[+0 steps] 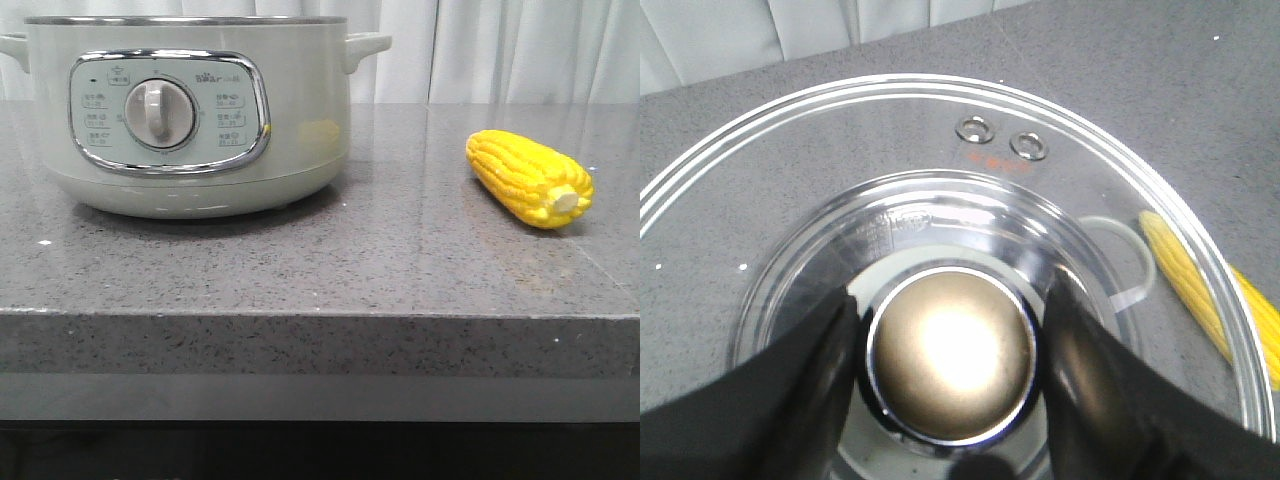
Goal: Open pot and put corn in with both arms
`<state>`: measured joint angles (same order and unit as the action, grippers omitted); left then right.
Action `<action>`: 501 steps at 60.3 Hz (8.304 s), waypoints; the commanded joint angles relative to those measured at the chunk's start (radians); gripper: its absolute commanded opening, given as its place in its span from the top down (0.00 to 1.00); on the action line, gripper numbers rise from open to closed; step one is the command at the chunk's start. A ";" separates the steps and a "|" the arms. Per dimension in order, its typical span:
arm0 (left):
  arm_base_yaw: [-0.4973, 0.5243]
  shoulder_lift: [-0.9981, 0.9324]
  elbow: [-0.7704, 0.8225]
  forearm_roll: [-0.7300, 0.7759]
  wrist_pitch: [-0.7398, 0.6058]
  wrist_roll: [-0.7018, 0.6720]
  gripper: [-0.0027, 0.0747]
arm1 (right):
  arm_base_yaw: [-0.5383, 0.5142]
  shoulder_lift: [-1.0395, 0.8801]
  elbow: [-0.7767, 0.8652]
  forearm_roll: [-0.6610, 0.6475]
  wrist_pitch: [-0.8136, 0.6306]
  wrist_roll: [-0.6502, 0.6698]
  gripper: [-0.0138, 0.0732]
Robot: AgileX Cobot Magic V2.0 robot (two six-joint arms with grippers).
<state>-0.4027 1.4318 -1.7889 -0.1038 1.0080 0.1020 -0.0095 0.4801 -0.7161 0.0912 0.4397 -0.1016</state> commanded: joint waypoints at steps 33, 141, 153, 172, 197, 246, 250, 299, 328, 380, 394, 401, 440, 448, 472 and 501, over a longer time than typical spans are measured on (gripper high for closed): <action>-0.004 -0.657 0.628 -0.025 -0.102 0.000 0.75 | -0.003 0.203 -0.031 0.080 -0.053 -0.008 0.13; -0.004 -0.941 0.831 -0.066 -0.058 0.000 0.75 | 0.319 1.122 -0.966 0.257 0.107 -0.055 0.57; -0.004 -0.941 0.831 -0.066 -0.058 0.000 0.75 | 0.481 1.276 -1.126 0.257 0.115 -0.069 0.57; -0.004 -0.941 0.831 -0.066 -0.058 0.000 0.75 | 0.572 1.416 -1.200 0.257 0.135 -0.076 0.50; -0.004 -0.941 0.831 -0.066 -0.059 0.000 0.75 | 0.572 1.395 -1.233 0.256 0.203 -0.078 0.26; -0.004 -0.933 0.831 -0.066 -0.090 0.000 0.75 | 0.297 1.008 -0.945 0.144 0.219 -0.078 0.92; -0.004 -0.923 0.831 -0.066 -0.110 0.000 0.75 | 0.279 0.919 -0.837 0.112 0.168 -0.078 0.92; -0.004 -0.295 0.366 -0.054 -0.215 0.105 0.75 | 0.270 -0.122 0.276 0.075 -0.244 -0.079 0.92; -0.004 0.146 -0.036 -0.069 -0.217 0.099 0.75 | 0.270 -0.200 0.303 0.072 -0.229 -0.079 0.92; 0.006 0.195 -0.041 -0.119 -0.160 0.072 0.75 | 0.270 -0.200 0.303 0.067 -0.233 -0.079 0.92; 0.006 0.195 -0.041 -0.119 -0.142 0.072 0.75 | 0.270 -0.200 0.303 0.067 -0.233 -0.079 0.92; 0.006 0.195 -0.041 -0.119 -0.133 0.072 0.74 | 0.270 -0.200 0.303 0.067 -0.233 -0.079 0.92; 0.006 0.158 -0.084 -0.118 -0.169 0.072 0.34 | 0.270 -0.200 0.303 0.067 -0.248 -0.079 0.92; 0.006 0.114 -0.080 -0.105 -0.174 0.075 0.56 | 0.270 -0.200 0.303 0.067 -0.249 -0.079 0.92; 0.006 -0.113 0.204 -0.105 -0.319 0.105 0.99 | 0.270 -0.200 0.303 0.067 -0.251 -0.079 0.92; 0.006 -0.719 0.901 -0.111 -0.696 0.105 0.99 | 0.270 -0.200 0.303 0.067 -0.251 -0.079 0.92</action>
<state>-0.3950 0.8193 -0.9528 -0.1971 0.4559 0.2045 0.2654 0.2724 -0.3893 0.1653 0.2760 -0.1691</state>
